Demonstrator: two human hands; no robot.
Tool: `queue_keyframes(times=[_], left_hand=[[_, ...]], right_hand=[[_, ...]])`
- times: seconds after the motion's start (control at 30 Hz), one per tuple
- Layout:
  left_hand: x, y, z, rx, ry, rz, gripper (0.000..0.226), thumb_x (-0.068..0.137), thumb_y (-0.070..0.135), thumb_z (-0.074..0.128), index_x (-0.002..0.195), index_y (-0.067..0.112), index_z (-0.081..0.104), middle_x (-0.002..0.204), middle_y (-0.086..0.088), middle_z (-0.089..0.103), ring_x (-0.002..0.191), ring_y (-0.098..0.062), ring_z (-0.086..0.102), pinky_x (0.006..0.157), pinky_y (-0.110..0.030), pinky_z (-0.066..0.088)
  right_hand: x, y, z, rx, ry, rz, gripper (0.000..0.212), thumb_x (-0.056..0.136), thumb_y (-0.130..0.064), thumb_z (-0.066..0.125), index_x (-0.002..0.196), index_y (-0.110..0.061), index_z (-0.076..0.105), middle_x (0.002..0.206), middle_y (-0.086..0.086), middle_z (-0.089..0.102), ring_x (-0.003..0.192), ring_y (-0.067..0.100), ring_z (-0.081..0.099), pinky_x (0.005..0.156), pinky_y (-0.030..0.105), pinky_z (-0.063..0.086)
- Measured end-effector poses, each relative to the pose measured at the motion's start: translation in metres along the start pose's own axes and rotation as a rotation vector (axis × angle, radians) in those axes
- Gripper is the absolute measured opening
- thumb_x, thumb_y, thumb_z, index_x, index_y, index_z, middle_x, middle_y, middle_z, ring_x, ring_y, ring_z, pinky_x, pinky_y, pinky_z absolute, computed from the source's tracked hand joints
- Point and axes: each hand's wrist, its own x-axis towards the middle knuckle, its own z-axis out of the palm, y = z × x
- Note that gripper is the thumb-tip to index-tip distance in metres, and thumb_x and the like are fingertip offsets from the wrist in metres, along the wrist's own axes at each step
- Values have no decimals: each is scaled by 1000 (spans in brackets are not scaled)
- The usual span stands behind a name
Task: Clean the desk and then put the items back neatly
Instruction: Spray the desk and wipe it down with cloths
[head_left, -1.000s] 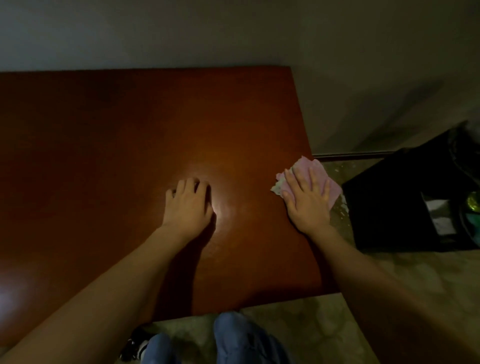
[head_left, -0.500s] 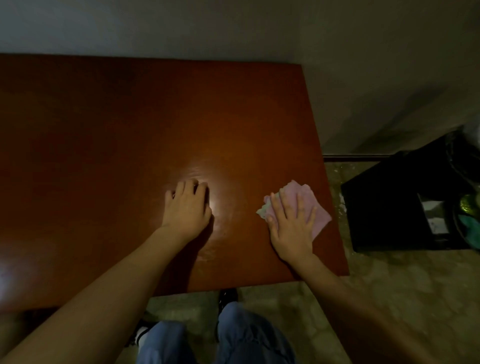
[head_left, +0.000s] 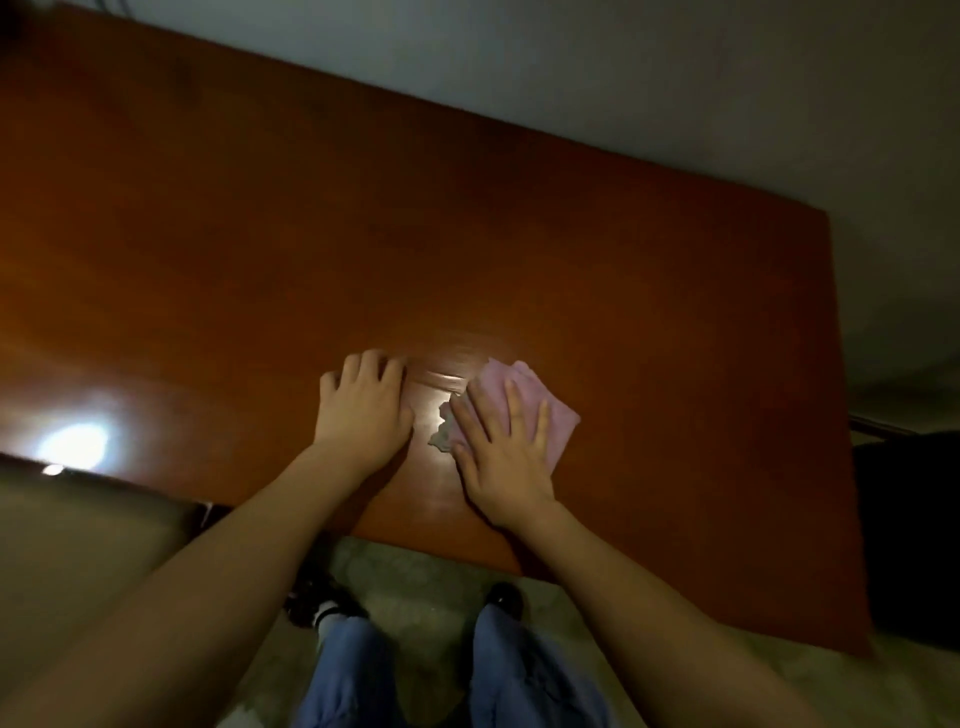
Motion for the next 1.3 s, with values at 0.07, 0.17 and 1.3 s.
queue_keyframes(times=[0.07,0.17,1.3], left_hand=[[-1,-46,-4,-20,7,-50,51,97,34,38,144,19,28,146,-8,30,136,-26,26,109,-44,26],[-3,-119,-7,-55,13,-126,51,97,34,38,144,20,27,147,-7,30,137,-26,24,109,-44,25],[-125,-551,-4,-271,132,-834,53,93,29,45,143,17,34,144,-7,34,131,-25,29,103,-41,28]], right_hand=[[21,-38,1,1,0,-28,58,96,-50,12,150,-31,19,159,-6,10,143,25,-16,110,59,-15],[55,-99,5,-56,-4,-64,54,96,-46,24,146,-28,32,154,-2,30,145,32,14,111,64,11],[295,-590,58,-185,-47,-768,51,101,-42,22,151,-33,14,160,-5,8,147,28,-5,112,57,-8]])
